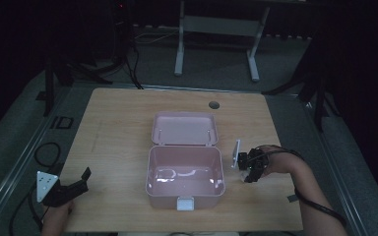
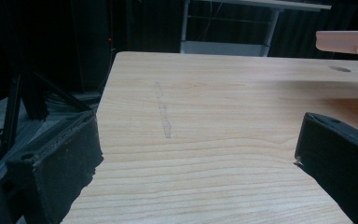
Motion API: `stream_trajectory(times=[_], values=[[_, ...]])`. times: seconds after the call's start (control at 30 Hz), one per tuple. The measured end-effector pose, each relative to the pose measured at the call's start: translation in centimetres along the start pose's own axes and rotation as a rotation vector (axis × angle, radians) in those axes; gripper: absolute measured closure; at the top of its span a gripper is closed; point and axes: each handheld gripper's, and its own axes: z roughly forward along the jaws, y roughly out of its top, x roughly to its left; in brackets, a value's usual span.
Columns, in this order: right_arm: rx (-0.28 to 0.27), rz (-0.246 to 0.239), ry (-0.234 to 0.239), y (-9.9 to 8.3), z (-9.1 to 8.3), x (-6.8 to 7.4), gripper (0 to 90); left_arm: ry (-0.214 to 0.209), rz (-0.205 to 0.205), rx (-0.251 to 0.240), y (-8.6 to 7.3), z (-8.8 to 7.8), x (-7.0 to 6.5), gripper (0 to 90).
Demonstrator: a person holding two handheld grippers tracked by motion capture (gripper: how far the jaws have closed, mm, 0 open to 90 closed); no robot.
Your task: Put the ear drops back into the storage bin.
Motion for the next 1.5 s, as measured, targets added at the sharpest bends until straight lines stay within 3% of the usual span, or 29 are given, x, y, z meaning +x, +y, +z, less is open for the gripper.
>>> stream_trajectory(times=[0.07, 0.27, 0.5, 0.83, 1.5], values=[[-0.001, -0.041, -0.009, 0.2, -0.3, 0.5, 59.6, 0.0, 0.0, 0.0, 0.0, 0.0, 0.0, 0.4], [0.022, -0.091, -0.008, 0.7, -0.5, 1.3, 59.6, 0.001, 0.0, 0.0, 0.0, 0.0, 0.0, 0.4], [0.032, -0.09, 0.025, 1.0, -0.9, 1.8, 59.6, 0.001, 0.0, 0.0, 0.0, 0.0, 0.0, 0.4], [0.031, -0.092, 0.036, 1.4, -3.3, 2.4, 59.7, 0.001, 0.0, 0.0, 0.0, 0.0, 0.0, 0.4], [0.024, -0.102, -0.011, 2.8, -9.5, 3.1, 59.7, 0.001, -0.001, 0.0, 0.0, 0.0, 0.0, 0.4]])
